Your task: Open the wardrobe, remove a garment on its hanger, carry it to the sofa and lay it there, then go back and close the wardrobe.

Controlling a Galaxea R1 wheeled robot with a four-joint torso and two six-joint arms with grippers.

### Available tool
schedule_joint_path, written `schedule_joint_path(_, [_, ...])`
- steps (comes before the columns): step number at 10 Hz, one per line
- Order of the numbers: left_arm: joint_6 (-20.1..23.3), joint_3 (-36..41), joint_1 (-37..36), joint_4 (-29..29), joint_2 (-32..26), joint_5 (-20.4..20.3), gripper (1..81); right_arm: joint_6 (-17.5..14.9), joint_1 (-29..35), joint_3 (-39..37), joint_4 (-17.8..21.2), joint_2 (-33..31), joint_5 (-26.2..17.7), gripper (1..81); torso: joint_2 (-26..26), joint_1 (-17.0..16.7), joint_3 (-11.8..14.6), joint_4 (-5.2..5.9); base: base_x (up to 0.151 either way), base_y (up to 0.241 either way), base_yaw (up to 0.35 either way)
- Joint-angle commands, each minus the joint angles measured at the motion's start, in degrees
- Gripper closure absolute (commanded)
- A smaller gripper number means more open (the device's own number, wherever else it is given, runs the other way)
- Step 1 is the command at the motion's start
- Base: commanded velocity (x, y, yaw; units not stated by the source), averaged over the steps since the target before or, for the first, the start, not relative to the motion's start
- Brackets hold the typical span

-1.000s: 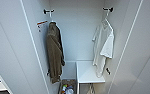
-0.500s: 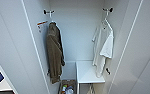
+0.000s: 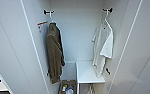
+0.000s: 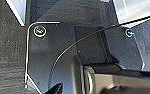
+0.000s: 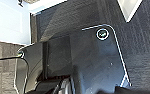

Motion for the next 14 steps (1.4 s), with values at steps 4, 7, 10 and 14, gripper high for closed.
schedule_joint_path(4, [4.79, -0.50, -1.05, 2.36, 1.75, 7.26, 1.0, -3.01, -6.30, -9.87, -10.30, 9.45, -2.95, 1.0, 0.00, 0.00, 0.02, 0.00, 0.000, 0.000, 0.000])
schedule_joint_path(7, [4.97, -0.68, -0.70, 1.84, 1.75, 7.34, 1.0, -2.57, -6.65, -10.22, -10.12, 9.62, -3.65, 1.0, -0.04, -0.06, 0.04, 0.00, 0.000, 0.000, 0.000])
schedule_joint_path(10, [4.97, -0.68, -0.70, 1.92, 1.84, 7.34, 1.0, -2.39, -7.53, -10.22, -10.12, 10.06, -3.56, 1.0, -0.06, -0.11, 0.06, 0.00, 0.000, 0.000, 0.000])
schedule_joint_path(14, [4.88, -0.68, -0.70, 1.84, 1.67, 7.34, 1.0, -2.39, -7.71, -10.22, -10.12, 10.59, -3.56, 1.0, -0.17, -0.25, 0.11, 0.00, 0.071, 0.000, 0.000])
